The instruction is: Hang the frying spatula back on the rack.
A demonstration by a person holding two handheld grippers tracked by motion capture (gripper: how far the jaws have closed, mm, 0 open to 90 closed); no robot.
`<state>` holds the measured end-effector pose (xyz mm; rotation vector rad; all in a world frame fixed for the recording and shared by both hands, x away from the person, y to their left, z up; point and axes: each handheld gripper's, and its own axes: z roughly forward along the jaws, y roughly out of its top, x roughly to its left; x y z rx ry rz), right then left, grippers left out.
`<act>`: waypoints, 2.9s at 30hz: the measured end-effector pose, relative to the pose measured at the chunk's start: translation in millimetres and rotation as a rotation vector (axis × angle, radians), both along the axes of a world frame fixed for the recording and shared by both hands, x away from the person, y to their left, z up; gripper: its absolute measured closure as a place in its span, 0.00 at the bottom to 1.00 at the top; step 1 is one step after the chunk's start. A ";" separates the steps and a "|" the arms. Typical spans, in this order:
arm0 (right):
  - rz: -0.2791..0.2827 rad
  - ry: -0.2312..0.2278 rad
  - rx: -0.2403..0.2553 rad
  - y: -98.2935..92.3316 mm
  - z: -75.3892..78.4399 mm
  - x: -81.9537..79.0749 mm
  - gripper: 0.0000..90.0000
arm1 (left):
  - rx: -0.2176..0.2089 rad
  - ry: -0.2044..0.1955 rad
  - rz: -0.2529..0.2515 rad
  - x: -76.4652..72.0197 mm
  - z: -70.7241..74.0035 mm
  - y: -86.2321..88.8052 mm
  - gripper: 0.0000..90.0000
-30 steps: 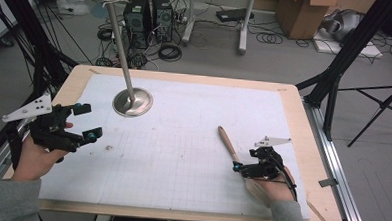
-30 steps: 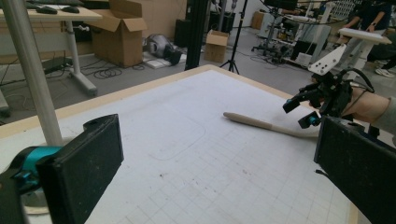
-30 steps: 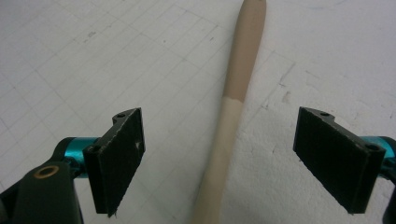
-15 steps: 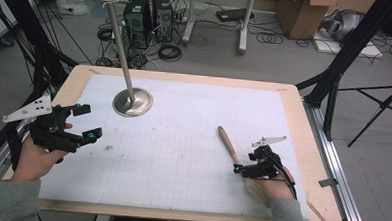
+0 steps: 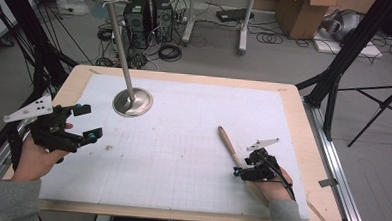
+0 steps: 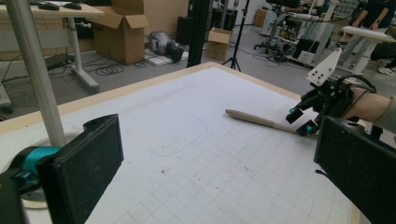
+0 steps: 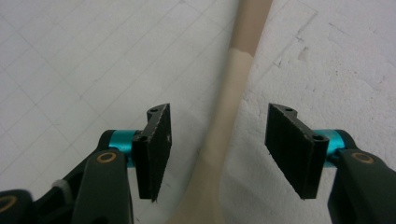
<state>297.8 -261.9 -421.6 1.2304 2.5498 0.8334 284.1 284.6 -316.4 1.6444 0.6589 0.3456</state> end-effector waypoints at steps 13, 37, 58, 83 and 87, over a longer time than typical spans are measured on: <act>0.005 -0.013 -0.067 6.2 -1.8 -5.2 0.65 | -0.003 0.001 0.002 0.2 0.2 -0.3 0.02; -0.072 0.007 0.008 1.3 -3.8 -7.4 0.83 | -0.005 0.001 0.000 0.7 0.9 -0.1 0.02; -0.051 -0.027 0.020 1.4 4.8 -8.9 0.86 | -0.004 0.001 -0.001 1.0 1.0 0.1 0.02; 0.029 -0.231 0.131 3.1 34.8 -10.2 0.86 | -0.020 -0.005 -0.007 3.9 -0.2 0.1 0.02; 0.031 -0.262 0.173 2.7 40.2 -9.6 0.86 | -0.023 -0.015 -0.009 3.9 0.8 -0.2 0.02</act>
